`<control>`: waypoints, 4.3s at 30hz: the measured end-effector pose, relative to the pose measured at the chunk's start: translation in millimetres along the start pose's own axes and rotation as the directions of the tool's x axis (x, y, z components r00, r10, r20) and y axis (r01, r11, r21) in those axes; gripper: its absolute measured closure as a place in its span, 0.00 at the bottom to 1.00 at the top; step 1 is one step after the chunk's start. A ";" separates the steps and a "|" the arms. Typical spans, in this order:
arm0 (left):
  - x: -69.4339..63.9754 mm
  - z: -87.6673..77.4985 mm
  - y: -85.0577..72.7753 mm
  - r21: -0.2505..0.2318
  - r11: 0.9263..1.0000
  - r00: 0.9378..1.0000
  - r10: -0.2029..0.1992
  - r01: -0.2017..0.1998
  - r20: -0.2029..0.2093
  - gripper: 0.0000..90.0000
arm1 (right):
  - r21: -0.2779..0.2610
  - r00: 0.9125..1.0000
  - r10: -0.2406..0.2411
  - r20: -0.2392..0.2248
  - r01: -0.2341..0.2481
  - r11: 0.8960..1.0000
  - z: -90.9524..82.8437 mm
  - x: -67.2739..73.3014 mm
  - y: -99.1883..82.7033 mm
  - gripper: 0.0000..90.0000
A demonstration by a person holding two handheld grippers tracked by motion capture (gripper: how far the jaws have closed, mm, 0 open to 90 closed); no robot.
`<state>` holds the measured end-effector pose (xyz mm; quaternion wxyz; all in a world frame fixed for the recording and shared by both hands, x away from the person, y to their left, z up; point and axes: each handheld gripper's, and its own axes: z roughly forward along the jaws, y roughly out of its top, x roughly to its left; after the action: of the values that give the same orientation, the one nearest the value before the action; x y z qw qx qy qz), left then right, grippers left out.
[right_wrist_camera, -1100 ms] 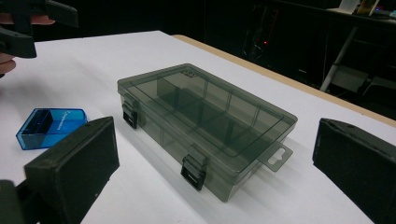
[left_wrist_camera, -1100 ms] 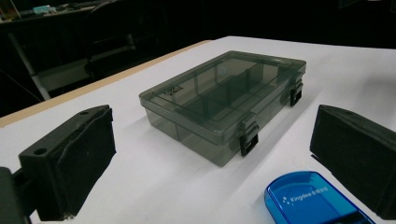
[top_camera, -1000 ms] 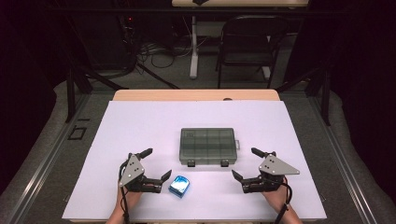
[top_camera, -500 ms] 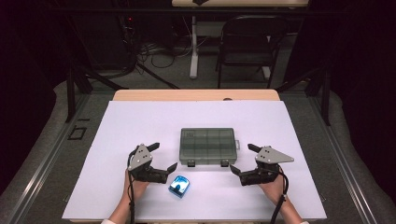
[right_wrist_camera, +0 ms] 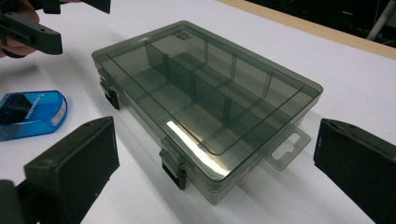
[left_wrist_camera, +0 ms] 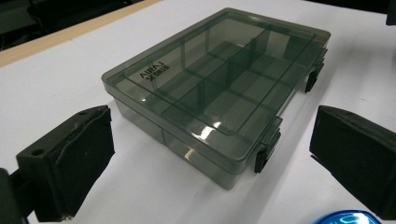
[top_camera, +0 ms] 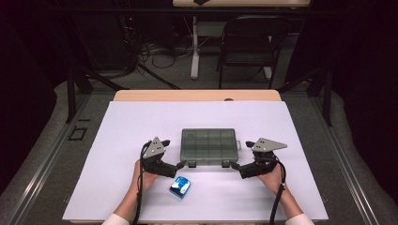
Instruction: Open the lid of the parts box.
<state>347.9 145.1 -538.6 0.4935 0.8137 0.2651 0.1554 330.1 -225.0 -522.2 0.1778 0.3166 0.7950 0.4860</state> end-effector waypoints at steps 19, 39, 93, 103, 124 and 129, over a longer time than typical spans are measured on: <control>-2.8 10.2 -2.7 0.125 0.990 0.997 0.053 -0.058 0.048 0.15 | 0.150 0.999 -0.023 -0.042 0.029 0.988 18.3 -5.4 -13.0 0.17; -6.9 10.0 -6.7 0.181 0.979 0.996 0.085 -0.089 0.031 0.37 | 0.187 0.999 -0.054 0.005 0.052 0.981 19.3 -3.9 -16.6 0.37; -8.1 9.4 -9.7 0.178 0.978 0.994 0.107 -0.109 0.019 0.63 | 0.186 0.999 -0.042 0.009 0.040 0.982 15.5 -3.9 -16.1 0.57; -8.1 8.6 -9.5 0.173 0.979 0.994 0.106 -0.108 0.020 0.64 | 0.209 0.999 -0.045 0.012 0.042 0.977 16.7 -3.5 -16.5 0.60; -9.6 6.6 -7.4 0.150 0.981 0.993 0.121 -0.120 0.001 0.52 | 0.156 0.999 -0.029 0.019 0.026 0.987 11.4 -3.6 -14.1 0.66; -13.4 5.8 -5.4 0.137 0.982 0.990 0.138 -0.133 -0.032 0.52 | 0.150 0.999 -0.027 0.025 0.023 0.988 10.6 -3.2 -13.5 0.67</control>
<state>338.4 135.1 -545.9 0.4203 0.8578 0.2291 0.1871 334.3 -224.5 -539.2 0.1706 0.3255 0.8306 0.4185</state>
